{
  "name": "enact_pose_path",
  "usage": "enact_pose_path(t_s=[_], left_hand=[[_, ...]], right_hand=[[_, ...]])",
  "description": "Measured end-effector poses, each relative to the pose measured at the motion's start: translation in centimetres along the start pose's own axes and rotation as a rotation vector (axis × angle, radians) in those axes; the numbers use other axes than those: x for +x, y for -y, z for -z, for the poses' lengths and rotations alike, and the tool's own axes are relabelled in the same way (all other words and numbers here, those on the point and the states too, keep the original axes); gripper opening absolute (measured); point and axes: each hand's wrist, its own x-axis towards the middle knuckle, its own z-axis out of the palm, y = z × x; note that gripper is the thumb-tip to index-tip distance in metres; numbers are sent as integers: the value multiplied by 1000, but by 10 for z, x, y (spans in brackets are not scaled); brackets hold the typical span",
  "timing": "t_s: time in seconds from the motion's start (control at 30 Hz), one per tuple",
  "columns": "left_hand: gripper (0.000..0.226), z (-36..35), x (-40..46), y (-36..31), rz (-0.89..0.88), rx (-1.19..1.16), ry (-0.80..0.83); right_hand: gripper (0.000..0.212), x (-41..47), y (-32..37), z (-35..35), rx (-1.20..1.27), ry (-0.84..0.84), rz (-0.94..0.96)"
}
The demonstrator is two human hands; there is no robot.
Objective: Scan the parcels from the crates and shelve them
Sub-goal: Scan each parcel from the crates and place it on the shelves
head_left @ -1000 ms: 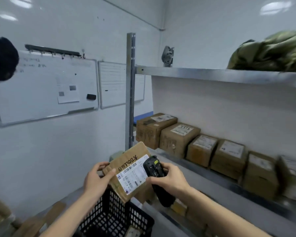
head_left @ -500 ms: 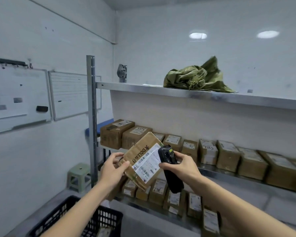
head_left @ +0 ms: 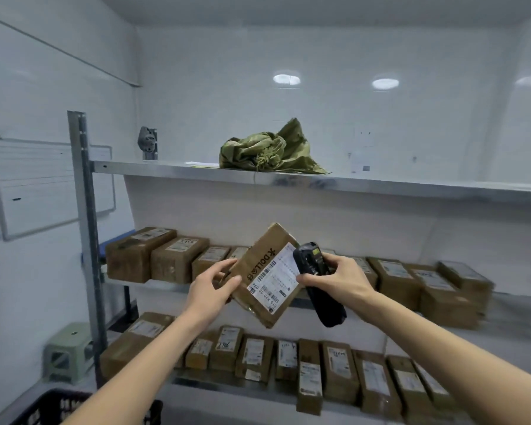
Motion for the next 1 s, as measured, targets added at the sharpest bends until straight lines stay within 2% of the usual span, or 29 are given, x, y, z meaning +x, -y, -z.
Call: enact_pose_path(t_s=[0.13,0.23,0.4,0.67,1.0], left_hand=[[33,-38,8,-23,-29,35,0],[33,-65,12,-40,-50,53,-2],[29,-100,18,-64,-62,65,7],[28,-136,24,-76,-44,47,21],[28,-146,21,-80,-42,33,39]], right_hand=[[42,-1,-13,41,-237,-26,10],[55,-1,-25,65,-479,2,27],[50,-3,-29,97,-860,74,14],[57,-8,-45,131,-1022,91,-50],[58,-13,-50,143,-1021,78,-52]])
